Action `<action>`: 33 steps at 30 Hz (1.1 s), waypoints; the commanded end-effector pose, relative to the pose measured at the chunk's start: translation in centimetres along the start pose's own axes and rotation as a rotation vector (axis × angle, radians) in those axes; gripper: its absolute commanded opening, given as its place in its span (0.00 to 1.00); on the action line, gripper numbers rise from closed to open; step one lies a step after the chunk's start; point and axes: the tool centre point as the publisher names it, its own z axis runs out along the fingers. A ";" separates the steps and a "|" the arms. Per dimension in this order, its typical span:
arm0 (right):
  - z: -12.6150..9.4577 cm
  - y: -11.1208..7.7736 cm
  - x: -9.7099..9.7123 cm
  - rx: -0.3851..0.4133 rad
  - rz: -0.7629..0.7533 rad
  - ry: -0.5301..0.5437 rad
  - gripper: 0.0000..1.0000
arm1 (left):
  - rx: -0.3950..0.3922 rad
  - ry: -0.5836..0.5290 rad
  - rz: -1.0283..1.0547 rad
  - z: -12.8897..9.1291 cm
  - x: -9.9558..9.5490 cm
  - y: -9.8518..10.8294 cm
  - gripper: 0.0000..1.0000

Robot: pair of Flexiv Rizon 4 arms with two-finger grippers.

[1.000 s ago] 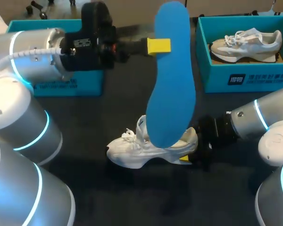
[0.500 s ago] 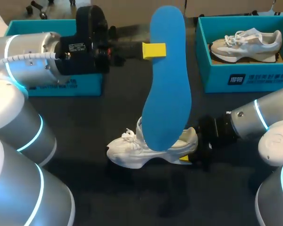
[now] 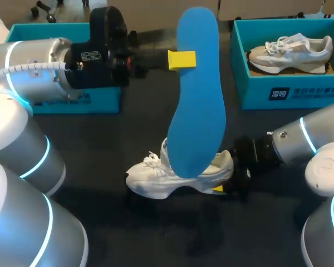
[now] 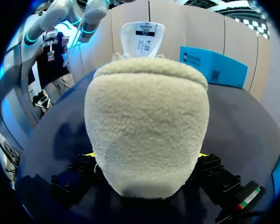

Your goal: Take the shoe out of the shoebox, open the shoe tongue, remove and reinsert the insole, then place the shoe into the shoebox

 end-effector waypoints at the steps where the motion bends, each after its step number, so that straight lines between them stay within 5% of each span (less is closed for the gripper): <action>1: -1.0 1.0 0.2 0.049 0.004 0.005 1.00 | 0.002 0.001 0.000 0.1 0.0 0.1 0.00; 9: -2.2 2.1 0.6 0.151 0.041 -0.006 1.00 | 0.002 0.001 0.000 0.1 0.0 0.1 0.00; 19: -3.8 3.5 1.3 0.381 0.124 -0.018 1.00 | 0.002 0.001 0.000 0.1 0.0 0.1 0.00; 33: -5.6 3.9 1.6 0.534 0.113 -0.053 1.00 | 0.002 0.001 0.000 0.1 0.0 0.1 0.00</action>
